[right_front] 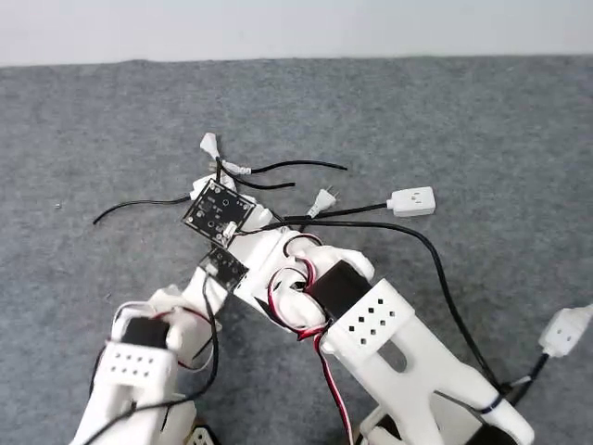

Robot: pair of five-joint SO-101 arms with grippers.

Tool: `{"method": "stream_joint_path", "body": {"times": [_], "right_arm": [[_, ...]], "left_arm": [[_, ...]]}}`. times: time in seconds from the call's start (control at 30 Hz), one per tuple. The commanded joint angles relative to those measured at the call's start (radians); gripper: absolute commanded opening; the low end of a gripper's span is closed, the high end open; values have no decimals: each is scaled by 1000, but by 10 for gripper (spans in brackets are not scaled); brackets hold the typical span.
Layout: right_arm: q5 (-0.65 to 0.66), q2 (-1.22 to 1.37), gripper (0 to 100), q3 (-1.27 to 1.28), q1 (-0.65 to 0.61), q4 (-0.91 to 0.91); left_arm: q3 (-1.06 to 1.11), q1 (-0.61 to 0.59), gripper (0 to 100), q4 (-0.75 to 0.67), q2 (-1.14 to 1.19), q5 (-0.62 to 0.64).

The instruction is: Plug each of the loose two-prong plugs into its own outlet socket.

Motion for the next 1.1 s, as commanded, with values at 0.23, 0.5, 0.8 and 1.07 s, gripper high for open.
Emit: {"method": "stream_joint_path", "body": {"times": [0.23, 0.5, 0.8, 1.07], "right_arm": [[-238, -2, 8, -9, 31, -113], [-499, 2, 8, 107, 59, -328], [-514, 255, 8, -38, 21, -383], [-514, 412, 8, -149, -12, -392]], "left_arm": [[107, -81, 12, 26, -477, 264], [94, -325, 13, -40, -575, 485], [42, -399, 40, -169, -348, 543], [-93, -448, 40, -319, 43, 568]]}}
